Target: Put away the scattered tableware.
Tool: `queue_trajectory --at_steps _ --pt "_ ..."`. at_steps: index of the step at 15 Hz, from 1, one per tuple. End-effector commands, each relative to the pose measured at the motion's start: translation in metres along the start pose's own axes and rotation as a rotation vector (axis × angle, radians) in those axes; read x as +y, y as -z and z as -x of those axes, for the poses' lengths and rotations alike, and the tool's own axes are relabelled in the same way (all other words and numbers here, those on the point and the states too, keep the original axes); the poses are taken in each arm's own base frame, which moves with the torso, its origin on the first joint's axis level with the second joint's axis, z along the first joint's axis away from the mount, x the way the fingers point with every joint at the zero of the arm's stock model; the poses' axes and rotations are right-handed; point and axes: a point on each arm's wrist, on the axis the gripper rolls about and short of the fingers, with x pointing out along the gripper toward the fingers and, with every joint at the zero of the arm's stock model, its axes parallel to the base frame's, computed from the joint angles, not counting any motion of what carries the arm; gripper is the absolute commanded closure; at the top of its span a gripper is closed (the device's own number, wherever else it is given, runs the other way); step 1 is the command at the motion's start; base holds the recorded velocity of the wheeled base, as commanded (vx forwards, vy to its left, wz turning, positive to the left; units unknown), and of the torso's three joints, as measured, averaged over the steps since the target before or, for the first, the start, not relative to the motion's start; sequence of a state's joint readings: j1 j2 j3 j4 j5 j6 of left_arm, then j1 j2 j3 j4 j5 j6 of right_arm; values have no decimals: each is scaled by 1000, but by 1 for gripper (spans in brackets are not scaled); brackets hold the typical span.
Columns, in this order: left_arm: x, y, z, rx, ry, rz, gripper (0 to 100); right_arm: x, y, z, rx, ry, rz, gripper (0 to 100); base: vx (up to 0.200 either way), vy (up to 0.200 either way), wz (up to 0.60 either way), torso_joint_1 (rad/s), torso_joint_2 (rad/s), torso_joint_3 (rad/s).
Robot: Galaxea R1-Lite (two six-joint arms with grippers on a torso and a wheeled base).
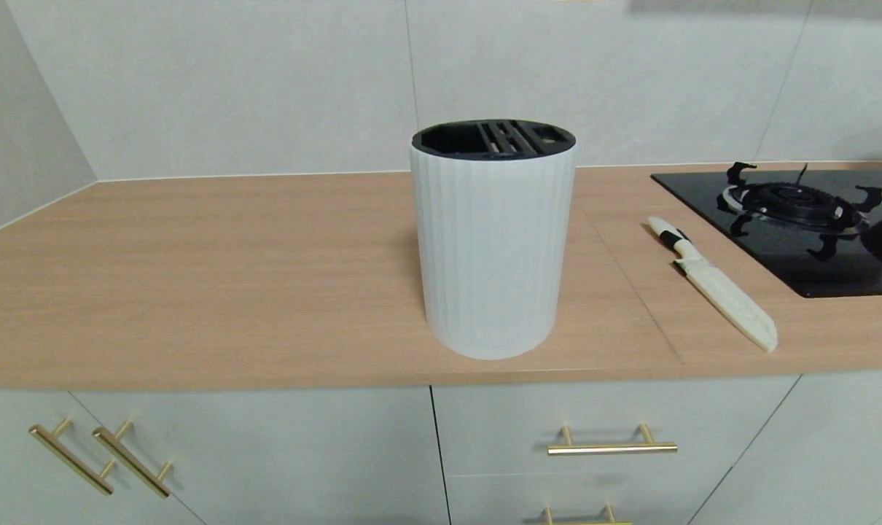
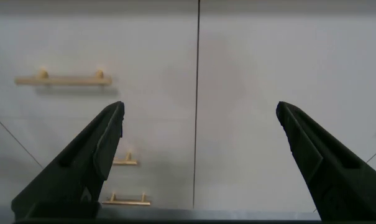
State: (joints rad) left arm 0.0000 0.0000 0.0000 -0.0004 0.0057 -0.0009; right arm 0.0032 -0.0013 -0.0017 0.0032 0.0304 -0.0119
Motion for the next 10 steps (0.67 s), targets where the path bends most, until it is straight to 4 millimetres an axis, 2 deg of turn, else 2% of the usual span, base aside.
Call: queue_trajectory --at_steps 1,10 --pt "0 0 0 -1 0 1 0 0 0 0 1 -2 0 0 0 0 0 198 -476 -271" --pt "0 0 0 -1 0 1 0 0 0 0 1 0 0 0 0 0 0 214 -495 -281"
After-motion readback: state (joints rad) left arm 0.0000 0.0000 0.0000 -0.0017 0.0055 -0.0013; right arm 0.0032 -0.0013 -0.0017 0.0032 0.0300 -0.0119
